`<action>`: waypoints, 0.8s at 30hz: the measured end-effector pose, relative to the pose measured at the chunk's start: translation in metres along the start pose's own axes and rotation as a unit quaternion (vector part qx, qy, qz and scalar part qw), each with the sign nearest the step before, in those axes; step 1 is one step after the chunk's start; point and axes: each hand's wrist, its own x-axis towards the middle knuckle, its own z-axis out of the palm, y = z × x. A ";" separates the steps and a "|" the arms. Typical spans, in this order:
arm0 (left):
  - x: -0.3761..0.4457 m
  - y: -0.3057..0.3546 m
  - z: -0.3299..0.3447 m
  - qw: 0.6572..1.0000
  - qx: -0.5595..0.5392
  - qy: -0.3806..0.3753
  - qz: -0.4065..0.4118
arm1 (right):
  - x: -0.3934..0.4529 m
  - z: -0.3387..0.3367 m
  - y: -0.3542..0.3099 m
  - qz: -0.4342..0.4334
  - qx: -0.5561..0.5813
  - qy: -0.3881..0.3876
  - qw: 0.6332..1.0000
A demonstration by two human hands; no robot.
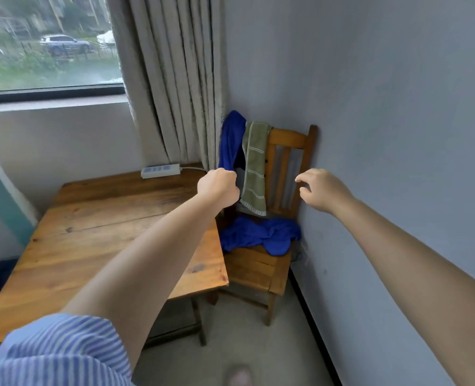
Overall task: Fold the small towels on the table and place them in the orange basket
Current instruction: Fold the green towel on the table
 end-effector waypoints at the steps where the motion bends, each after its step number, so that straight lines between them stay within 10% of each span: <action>1: 0.023 -0.004 0.002 1.000 -0.005 -0.004 0.000 | 0.021 0.001 0.004 0.006 0.005 0.001 1.000; 24: 0.362 -0.024 0.077 0.980 -0.161 -0.072 -0.097 | 0.375 0.048 0.090 0.032 0.032 0.016 0.999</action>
